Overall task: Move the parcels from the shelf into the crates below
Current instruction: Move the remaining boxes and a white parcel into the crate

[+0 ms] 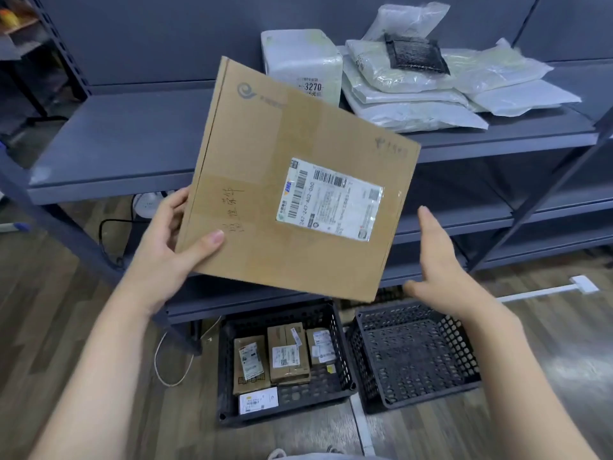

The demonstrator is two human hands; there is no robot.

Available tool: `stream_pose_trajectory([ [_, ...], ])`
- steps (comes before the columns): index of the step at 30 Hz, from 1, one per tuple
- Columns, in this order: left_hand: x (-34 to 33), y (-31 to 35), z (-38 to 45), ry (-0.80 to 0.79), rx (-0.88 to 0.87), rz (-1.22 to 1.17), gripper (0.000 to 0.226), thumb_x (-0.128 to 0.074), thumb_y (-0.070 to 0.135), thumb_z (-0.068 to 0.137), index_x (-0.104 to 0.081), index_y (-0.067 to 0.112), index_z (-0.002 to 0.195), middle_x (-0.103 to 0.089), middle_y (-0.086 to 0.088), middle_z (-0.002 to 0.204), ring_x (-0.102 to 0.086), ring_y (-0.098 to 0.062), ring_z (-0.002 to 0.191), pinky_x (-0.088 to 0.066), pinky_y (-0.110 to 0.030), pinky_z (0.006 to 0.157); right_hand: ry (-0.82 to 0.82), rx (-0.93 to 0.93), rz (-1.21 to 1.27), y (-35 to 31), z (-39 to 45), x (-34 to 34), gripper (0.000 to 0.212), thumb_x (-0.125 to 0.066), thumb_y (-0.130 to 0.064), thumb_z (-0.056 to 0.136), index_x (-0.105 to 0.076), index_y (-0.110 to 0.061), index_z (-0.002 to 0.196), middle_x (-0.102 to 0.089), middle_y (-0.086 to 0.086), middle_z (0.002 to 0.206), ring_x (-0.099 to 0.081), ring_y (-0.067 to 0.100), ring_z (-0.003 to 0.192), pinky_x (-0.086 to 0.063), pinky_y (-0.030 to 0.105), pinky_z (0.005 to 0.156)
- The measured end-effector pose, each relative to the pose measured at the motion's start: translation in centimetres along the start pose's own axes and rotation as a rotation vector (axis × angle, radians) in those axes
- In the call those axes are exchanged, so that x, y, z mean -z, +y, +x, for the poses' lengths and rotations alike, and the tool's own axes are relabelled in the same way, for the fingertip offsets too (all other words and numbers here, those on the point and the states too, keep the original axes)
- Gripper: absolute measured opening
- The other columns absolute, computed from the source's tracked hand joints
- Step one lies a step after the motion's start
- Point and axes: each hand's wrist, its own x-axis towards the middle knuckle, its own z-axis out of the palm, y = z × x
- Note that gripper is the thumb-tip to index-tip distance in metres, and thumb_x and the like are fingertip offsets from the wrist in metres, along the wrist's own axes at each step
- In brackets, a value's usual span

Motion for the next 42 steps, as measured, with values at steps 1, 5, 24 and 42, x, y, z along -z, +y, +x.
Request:
stream_pose_trajectory([
  [1,0.6,0.2,0.2,-0.036,0.019,-0.006,0.068,-0.079,0.058,0.055,-0.045,0.056,0.114,-0.058,0.02,0.12,-0.055,0.004,0.109,-0.044,-0.021,0.087,0.012,-0.018,-0.015,0.2,0.3,0.3,0.11,-0.067,-0.002,0.078,0.017,-0.015,0.149,0.016,-0.002,0.158,0.011,0.01,0.145,0.003,0.018,0.111],
  [5,1.1,1.3,0.8,-0.193,0.044,-0.002,0.062,-0.075,0.059,0.054,-0.051,0.059,0.111,-0.062,0.024,0.115,-0.058,0.002,0.107,-0.049,-0.015,0.077,0.25,0.083,-0.114,0.0,2.1,0.5,0.118,-0.078,-0.007,0.072,0.013,-0.012,0.148,0.01,0.017,0.158,0.005,0.026,0.146,-0.006,0.029,0.114],
  [24,1.7,2.4,5.0,0.093,0.037,0.02,0.064,-0.072,0.056,0.058,-0.056,0.035,0.117,-0.06,0.009,0.123,-0.057,-0.011,0.115,-0.047,-0.035,0.096,0.499,0.359,-0.201,-1.4,0.6,-3.2,0.1,-0.084,-0.014,0.061,-0.029,-0.016,0.144,-0.034,0.018,0.137,-0.04,0.033,0.116,-0.044,0.041,0.087],
  [42,-8.1,-0.3,-1.9,0.277,-0.002,0.058,0.111,-0.079,0.027,0.064,-0.001,0.013,0.141,-0.025,0.013,0.137,-0.029,0.027,0.115,-0.025,0.005,0.093,0.744,0.229,-0.125,-3.1,0.9,-7.0,0.115,-0.083,0.001,0.053,-0.016,-0.021,0.143,-0.026,0.017,0.137,-0.033,0.035,0.118,-0.042,0.044,0.086],
])
